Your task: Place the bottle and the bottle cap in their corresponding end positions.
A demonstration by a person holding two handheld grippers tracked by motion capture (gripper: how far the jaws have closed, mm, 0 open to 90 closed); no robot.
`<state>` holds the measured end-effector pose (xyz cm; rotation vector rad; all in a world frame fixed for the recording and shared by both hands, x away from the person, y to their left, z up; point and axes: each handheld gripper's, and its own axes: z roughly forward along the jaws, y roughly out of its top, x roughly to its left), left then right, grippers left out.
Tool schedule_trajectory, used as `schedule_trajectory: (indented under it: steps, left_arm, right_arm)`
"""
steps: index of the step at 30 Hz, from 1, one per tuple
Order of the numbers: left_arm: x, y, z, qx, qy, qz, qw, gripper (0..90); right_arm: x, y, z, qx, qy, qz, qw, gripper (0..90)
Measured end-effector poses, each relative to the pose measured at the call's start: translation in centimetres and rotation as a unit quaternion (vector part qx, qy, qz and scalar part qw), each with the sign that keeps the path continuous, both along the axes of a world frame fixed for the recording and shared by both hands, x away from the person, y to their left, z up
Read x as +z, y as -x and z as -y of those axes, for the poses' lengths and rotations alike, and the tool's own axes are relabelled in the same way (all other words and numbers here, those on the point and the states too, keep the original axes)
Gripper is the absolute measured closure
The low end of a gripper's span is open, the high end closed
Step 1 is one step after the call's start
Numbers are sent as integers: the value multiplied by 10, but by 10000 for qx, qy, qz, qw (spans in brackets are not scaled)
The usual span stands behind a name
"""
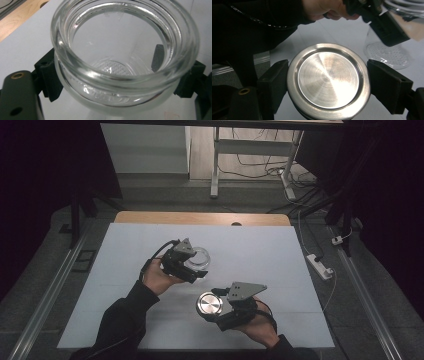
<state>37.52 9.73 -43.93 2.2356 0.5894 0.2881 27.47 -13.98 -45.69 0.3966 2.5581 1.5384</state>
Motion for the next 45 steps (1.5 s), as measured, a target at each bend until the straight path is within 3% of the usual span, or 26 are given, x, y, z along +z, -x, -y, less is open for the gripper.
schedule_trajectory:
  steps: [19, 29, 45]
  left_arm:
    - [-17, -35, 14, 285, 59, 1, 9996, 156]
    - [-30, -42, 16, 388, 49, -48, 9992, 156]
    - [-52, -52, 14, 638, 52, -186, 9978, 156]
  right_arm:
    - [-29, -16, -16, -183, 220, -10, 9996, 200]
    - [-47, -23, -30, -192, 408, -25, 9990, 200]
    - [-71, -35, -36, -357, 745, -160, 9965, 200]
